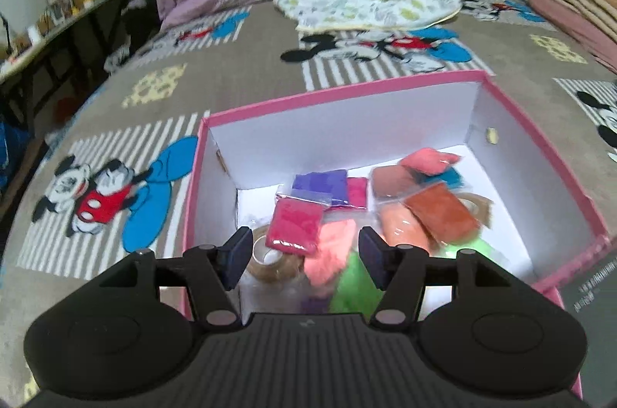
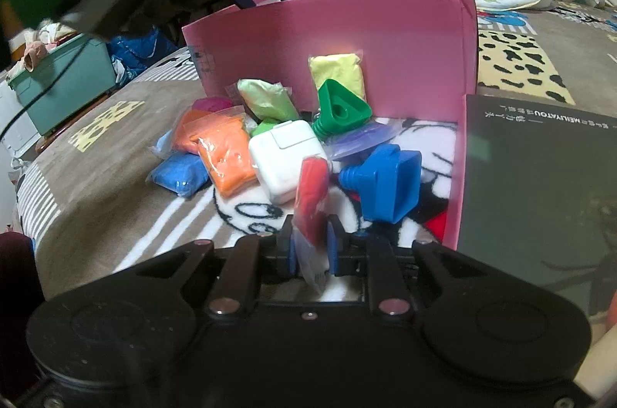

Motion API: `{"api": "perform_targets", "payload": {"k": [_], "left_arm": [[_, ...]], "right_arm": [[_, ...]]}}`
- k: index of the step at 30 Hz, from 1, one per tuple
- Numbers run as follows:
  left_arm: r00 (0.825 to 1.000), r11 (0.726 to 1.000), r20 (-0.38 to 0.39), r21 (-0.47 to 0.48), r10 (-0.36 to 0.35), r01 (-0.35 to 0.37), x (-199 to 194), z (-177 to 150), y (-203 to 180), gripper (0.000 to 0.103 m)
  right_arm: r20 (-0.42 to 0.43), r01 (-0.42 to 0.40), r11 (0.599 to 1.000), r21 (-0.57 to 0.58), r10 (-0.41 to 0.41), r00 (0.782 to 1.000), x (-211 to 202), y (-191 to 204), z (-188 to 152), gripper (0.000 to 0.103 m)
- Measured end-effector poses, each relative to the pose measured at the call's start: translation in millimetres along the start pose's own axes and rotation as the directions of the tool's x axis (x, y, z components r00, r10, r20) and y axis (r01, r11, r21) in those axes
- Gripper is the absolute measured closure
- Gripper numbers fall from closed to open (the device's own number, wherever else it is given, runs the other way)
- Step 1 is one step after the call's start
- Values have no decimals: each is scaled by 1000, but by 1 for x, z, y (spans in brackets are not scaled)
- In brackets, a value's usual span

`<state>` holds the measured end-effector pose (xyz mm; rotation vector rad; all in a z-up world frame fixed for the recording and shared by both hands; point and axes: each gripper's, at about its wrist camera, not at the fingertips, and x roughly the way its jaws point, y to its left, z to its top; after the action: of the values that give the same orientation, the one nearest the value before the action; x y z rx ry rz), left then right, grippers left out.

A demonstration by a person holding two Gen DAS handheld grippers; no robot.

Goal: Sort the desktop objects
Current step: 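Withdraw the left gripper from the box back toward the pile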

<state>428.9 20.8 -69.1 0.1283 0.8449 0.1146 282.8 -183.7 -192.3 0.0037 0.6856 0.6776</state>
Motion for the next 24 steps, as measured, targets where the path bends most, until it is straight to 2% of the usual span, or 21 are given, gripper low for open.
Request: {"api": "perform_targets", "payload": {"k": [4,7,10,17,24], "left_arm": [[999,1000,34,16,-10,9,-34,-14,-5,42],[998,999,47,5,-38,38,-56,-26,-5,34],[997,998,46,11,-65,64,-75,-39,-5,34],[994,997,80,34,-71,69,-121,-76,-6,33],[988,994,118,-30,-103,107,-155,-125,4,33]], "right_arm": [[15,6,1000,8,-6,1000,-2,0,-1,88],[31,15,1000,17,-15,999,-5,0,-2,88],[52,25,999,29,-27,998,-9,2,-4,88],[106,28,1000,10,-29,994,-23,15,-14,88],[155,-1,1000,-14,3,988,-53,36,-23,88]]}}
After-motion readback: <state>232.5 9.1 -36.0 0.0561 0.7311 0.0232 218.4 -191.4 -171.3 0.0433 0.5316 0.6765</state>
